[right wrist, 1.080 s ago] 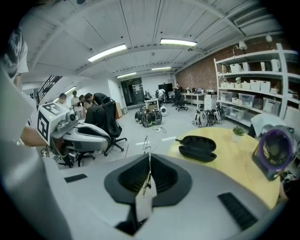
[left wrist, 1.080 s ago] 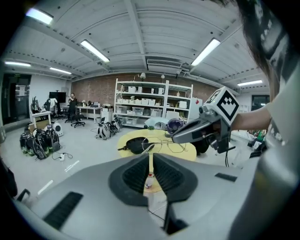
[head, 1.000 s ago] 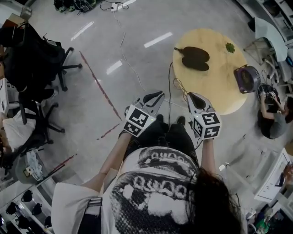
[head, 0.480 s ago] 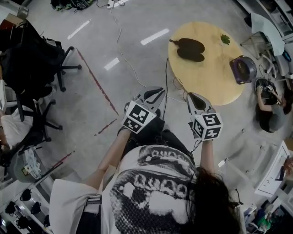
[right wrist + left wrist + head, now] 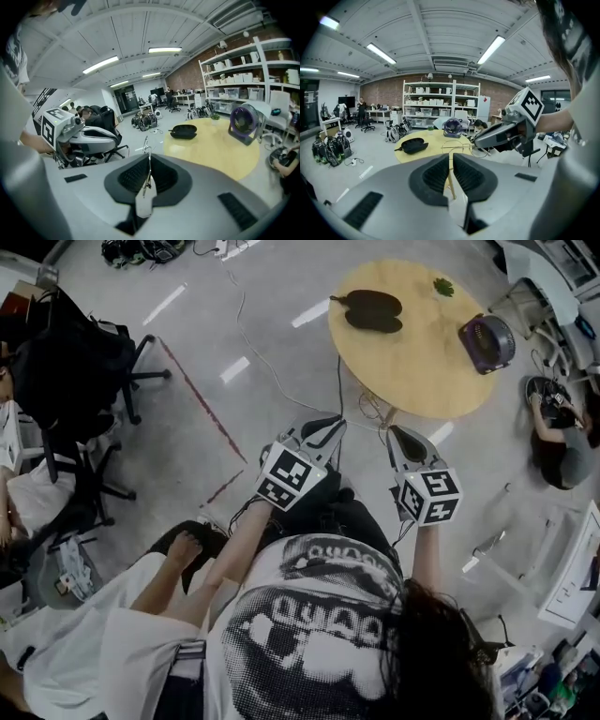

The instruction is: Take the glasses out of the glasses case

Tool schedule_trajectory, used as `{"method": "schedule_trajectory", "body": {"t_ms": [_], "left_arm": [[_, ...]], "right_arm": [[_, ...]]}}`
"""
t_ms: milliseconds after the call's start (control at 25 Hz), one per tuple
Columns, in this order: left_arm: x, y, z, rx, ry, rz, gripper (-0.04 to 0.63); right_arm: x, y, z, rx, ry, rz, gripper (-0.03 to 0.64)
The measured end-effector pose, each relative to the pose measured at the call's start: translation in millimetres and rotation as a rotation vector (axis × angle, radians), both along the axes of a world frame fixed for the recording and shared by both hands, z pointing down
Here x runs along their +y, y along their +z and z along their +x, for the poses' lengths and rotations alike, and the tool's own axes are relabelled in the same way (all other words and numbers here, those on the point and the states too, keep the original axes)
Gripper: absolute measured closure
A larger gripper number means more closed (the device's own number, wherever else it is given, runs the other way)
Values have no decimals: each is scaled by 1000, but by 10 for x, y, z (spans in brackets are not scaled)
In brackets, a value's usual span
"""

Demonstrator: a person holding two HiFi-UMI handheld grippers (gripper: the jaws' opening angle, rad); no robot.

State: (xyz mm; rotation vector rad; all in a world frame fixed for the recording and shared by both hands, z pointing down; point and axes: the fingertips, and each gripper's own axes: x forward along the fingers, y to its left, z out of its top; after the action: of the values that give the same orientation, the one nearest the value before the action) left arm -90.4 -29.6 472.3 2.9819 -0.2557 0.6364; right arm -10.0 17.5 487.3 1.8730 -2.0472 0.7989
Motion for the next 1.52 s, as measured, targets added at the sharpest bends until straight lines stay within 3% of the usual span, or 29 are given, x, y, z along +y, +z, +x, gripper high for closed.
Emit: {"method": "schedule_trajectory", "body": {"t_ms": [480,1520], "left_arm": [[841,51,-25,-22,21,2,563],[1160,-35,98,-7,69,40,563]], "right_arm": [[813,61,8,-35,31,21,606],[1088,103,40,-56,38,39,606]]}}
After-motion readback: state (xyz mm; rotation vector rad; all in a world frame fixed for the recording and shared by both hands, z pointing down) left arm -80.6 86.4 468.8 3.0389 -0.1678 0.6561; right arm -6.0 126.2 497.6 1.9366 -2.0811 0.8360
